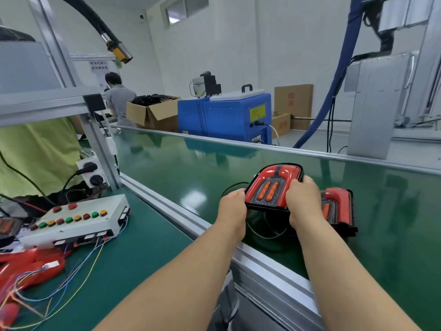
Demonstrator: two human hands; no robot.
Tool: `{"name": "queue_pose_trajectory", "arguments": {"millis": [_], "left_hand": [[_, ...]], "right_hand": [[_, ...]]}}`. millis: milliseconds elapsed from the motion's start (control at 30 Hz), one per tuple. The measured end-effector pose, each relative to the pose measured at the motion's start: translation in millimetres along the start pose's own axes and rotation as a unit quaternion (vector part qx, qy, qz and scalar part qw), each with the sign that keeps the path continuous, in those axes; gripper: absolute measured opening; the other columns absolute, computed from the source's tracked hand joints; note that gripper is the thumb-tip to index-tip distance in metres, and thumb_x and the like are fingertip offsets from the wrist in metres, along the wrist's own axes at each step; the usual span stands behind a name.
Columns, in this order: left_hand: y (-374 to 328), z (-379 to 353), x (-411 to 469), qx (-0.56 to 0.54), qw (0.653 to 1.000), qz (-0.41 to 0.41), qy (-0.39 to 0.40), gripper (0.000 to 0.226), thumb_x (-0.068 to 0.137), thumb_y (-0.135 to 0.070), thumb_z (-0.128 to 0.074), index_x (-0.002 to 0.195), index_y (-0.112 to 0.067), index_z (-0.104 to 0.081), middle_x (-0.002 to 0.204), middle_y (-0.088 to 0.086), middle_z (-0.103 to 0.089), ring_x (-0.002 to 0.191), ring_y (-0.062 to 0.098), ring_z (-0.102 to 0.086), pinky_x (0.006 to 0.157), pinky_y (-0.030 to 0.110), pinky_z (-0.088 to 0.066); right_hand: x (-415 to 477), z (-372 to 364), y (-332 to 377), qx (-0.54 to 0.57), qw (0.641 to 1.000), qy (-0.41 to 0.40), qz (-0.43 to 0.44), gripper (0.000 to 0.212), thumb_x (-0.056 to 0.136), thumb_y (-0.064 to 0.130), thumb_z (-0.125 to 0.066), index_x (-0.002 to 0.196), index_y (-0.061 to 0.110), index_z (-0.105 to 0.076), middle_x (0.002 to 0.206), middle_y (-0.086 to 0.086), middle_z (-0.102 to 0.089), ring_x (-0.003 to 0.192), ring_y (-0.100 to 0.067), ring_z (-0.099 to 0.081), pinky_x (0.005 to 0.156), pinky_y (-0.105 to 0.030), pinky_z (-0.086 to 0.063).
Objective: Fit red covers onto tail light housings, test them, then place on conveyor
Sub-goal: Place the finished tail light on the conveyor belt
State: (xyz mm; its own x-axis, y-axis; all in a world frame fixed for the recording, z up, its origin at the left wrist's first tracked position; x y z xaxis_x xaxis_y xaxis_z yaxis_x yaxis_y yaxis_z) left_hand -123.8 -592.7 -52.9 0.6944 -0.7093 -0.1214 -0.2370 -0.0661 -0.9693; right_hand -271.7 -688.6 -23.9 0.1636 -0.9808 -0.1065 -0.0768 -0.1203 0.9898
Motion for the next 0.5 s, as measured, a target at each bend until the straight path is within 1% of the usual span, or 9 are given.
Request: {"name": "queue_pose_trajectory", "arguments": {"millis": [67,133,167,233,267,300,367,433,500], "left_hand": [[1,1,2,-0.009,1.000,0.011,-0.009,0.025,0.089,0.000,-0.043,0.095,0.008,-0.067,0.085,0.021,-0.063,0.078,0.027,-0.057,0.076,0.040,-0.048],[2,3,3,-0.002,1.000,0.013,-0.015,0.030,0.091,0.001,-0.040,0.105,0.005,-0.067,0.087,0.019,-0.063,0.077,0.026,-0.058,0.074,0.036,-0.049],[2,3,3,0.007,1.000,0.011,-0.015,0.032,0.092,0.002,-0.039,0.111,0.005,-0.065,0.090,0.018,-0.064,0.079,0.025,-0.059,0.074,0.035,-0.050],[2,4,4,0.024,1.000,0.004,-0.013,0.035,0.094,0.003,-0.037,0.118,0.004,-0.063,0.102,0.018,-0.064,0.087,0.026,-0.061,0.083,0.036,-0.052],[2,4,4,0.035,0.999,0.002,-0.017,0.036,0.096,0.002,-0.037,0.120,0.001,-0.063,0.110,0.018,-0.065,0.094,0.027,-0.062,0.089,0.036,-0.051],[0,4,4,0.049,0.999,0.001,-0.023,0.037,0.098,0.000,-0.037,0.124,-0.003,-0.063,0.116,0.016,-0.065,0.102,0.027,-0.063,0.094,0.037,-0.051],[-5,4,2,0.070,0.997,0.000,-0.029,0.039,0.100,-0.005,-0.038,0.133,-0.009,-0.058,0.124,0.013,-0.063,0.110,0.027,-0.062,0.098,0.038,-0.051],[-12,4,-2,0.095,0.995,-0.005,-0.027,0.041,0.101,-0.012,-0.037,0.139,-0.015,-0.054,0.129,0.007,-0.060,0.113,0.025,-0.059,0.100,0.038,-0.049],[-23,10,-10,0.126,0.991,-0.023,-0.037,0.042,0.103,-0.020,-0.037,0.143,-0.020,-0.050,0.133,-0.003,-0.054,0.115,0.016,-0.051,0.100,0.030,-0.040]], "right_hand": [[2,-2,-1,-0.035,0.999,-0.005,0.006,0.041,0.099,0.014,-0.033,0.137,0.013,-0.047,0.126,-0.012,-0.060,0.095,-0.029,-0.066,0.079,-0.047,-0.060],[2,-1,2,-0.068,0.997,-0.022,0.029,0.038,0.099,0.013,-0.035,0.134,0.009,-0.047,0.127,-0.012,-0.058,0.099,-0.029,-0.064,0.081,-0.047,-0.059],[1,-1,4,-0.090,0.995,-0.026,0.046,0.037,0.098,0.010,-0.036,0.133,0.008,-0.048,0.129,-0.012,-0.055,0.107,-0.031,-0.061,0.088,-0.049,-0.056],[-1,-2,7,-0.158,0.984,-0.021,0.081,0.047,0.095,0.001,-0.038,0.141,0.004,-0.043,0.145,-0.012,-0.045,0.131,-0.033,-0.046,0.109,-0.049,-0.042],[-2,-3,8,-0.191,0.977,-0.016,0.094,0.053,0.095,-0.003,-0.037,0.147,0.003,-0.037,0.155,-0.012,-0.035,0.142,-0.032,-0.035,0.117,-0.046,-0.032],[-4,-4,10,-0.212,0.972,-0.011,0.103,0.058,0.094,-0.006,-0.037,0.151,0.003,-0.032,0.161,-0.009,-0.026,0.148,-0.029,-0.025,0.121,-0.043,-0.025],[-8,-6,13,-0.226,0.967,-0.001,0.122,0.063,0.093,-0.009,-0.036,0.153,0.005,-0.029,0.165,-0.006,-0.016,0.152,-0.024,-0.014,0.123,-0.040,-0.018],[-13,-7,19,-0.235,0.959,0.003,0.155,0.062,0.094,-0.007,-0.036,0.154,0.007,-0.029,0.166,-0.005,-0.014,0.153,-0.023,-0.008,0.124,-0.039,-0.013],[-19,-5,30,-0.242,0.950,-0.012,0.199,0.058,0.098,-0.001,-0.039,0.154,0.010,-0.028,0.166,-0.005,-0.015,0.154,-0.021,-0.004,0.125,-0.038,-0.008]]}}
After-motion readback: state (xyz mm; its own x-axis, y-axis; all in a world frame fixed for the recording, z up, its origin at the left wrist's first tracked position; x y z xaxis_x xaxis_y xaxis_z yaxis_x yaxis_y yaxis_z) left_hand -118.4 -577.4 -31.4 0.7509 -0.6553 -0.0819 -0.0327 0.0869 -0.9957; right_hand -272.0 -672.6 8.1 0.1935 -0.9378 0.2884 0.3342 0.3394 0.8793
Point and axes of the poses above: each hand's wrist, its own x-axis towards the middle knuckle, its own z-axis out of the back of the hand, y = z × x, the point moved 9 cm from there along x, towards the middle knuckle
